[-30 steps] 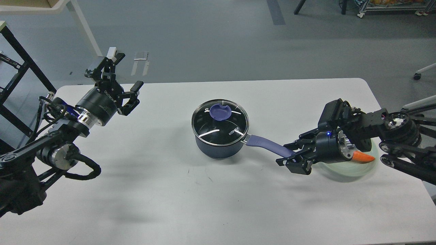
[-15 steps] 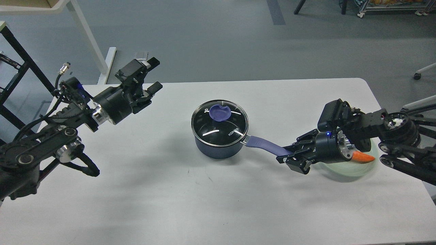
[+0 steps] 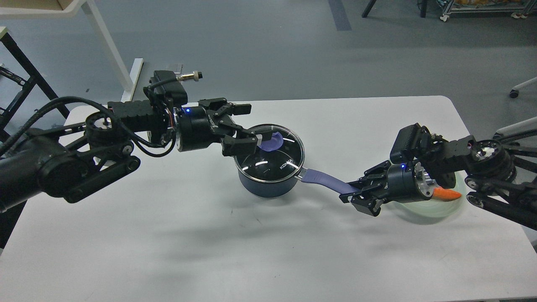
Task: Open pot lid
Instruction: 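Reach the left gripper over the pan and grasp the purple lid knob, then lift the glass lid off the pan with the left gripper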
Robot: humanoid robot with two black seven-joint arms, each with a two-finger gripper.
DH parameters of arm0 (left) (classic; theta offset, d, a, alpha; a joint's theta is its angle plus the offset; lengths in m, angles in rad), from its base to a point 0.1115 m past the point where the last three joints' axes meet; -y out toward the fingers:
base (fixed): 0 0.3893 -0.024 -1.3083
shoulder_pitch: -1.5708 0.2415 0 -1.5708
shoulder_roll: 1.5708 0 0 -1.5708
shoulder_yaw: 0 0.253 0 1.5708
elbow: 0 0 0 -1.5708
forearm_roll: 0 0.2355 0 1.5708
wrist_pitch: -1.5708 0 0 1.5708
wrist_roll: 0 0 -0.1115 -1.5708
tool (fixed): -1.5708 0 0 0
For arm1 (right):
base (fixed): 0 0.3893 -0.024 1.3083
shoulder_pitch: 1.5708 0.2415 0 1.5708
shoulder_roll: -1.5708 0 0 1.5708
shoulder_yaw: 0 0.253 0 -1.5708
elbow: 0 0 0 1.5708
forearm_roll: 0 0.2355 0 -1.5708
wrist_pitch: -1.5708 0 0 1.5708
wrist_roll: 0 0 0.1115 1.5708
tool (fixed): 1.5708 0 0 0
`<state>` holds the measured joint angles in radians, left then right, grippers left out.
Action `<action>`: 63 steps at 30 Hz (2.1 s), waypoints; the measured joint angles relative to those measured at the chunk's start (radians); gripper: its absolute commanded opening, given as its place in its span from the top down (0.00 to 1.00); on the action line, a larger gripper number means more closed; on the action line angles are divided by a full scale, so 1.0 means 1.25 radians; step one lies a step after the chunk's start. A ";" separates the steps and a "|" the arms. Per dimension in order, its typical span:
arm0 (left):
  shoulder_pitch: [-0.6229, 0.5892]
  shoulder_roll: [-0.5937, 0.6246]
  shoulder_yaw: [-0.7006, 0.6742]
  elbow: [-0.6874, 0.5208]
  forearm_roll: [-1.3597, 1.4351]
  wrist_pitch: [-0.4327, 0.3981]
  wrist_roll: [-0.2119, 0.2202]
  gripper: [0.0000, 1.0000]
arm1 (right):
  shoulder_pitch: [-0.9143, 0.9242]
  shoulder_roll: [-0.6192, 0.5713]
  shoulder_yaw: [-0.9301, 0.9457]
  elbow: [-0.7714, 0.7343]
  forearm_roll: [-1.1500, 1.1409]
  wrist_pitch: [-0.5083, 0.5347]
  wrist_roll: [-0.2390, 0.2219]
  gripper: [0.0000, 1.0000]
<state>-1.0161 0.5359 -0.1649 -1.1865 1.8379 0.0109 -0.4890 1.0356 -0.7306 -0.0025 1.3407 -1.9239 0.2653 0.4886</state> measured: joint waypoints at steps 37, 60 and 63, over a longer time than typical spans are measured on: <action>0.011 -0.219 0.102 0.306 0.093 0.125 0.000 0.08 | -0.003 0.000 0.001 0.002 0.001 0.000 0.000 0.65; -0.028 -0.175 0.097 0.244 0.086 0.124 0.000 0.58 | -0.008 -0.007 0.001 0.001 0.001 -0.007 0.000 0.64; -0.038 -0.102 0.097 0.192 0.086 0.124 0.000 0.57 | -0.009 -0.008 0.001 0.001 0.001 -0.007 0.000 0.64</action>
<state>-1.0641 0.4087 -0.0436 -0.9465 1.9451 0.1665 -0.4889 1.0249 -0.7404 -0.0015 1.3423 -1.9220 0.2561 0.4889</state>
